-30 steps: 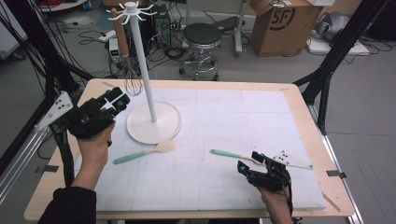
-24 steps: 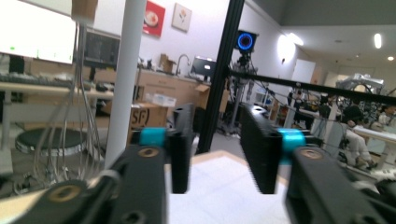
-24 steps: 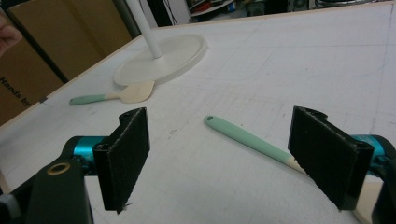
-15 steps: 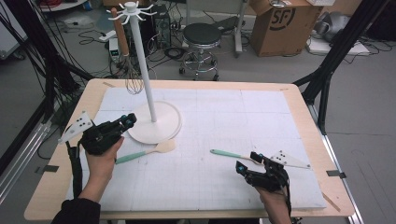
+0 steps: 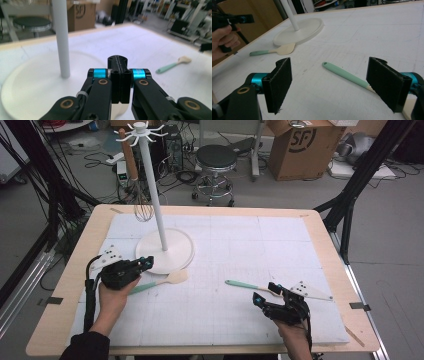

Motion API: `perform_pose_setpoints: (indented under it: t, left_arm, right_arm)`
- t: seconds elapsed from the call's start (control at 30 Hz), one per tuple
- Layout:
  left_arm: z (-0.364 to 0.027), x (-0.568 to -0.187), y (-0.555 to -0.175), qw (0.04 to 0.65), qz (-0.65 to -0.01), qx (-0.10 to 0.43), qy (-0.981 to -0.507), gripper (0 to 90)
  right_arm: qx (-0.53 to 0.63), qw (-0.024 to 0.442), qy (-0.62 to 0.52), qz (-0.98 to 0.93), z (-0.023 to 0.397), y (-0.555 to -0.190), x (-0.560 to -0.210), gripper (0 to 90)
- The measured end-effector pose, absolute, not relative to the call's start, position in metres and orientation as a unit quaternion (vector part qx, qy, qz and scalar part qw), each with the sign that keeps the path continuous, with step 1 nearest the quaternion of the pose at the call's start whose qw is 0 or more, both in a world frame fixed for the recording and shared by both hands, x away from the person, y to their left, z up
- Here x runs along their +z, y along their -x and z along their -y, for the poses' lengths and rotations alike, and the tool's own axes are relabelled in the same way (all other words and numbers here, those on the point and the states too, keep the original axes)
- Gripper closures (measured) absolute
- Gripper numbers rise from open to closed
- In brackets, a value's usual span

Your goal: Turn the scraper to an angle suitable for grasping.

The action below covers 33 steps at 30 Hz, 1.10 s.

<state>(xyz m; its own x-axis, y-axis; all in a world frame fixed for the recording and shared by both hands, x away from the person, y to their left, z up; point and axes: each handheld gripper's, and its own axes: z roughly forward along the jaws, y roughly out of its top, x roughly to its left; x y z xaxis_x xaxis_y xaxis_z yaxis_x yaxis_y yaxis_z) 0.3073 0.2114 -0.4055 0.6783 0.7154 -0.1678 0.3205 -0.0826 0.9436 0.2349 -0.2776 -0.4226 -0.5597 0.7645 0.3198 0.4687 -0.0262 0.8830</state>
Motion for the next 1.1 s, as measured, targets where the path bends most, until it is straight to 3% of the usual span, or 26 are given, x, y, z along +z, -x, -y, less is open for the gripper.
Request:
perform_pose_setpoints:
  t: [0.93,1.1]
  left_arm:
    - [-0.200,-0.443,-0.333,0.474,-0.423,0.068,-0.770,90.0]
    - [-0.195,-0.446,-0.335,0.450,-0.434,0.076,-0.776,90.0]
  right_arm:
    - [0.561,0.137,-0.448,-0.682,0.280,-0.233,-0.421,20.2]
    - [0.562,0.137,-0.447,-0.682,0.280,-0.233,-0.421,20.2]
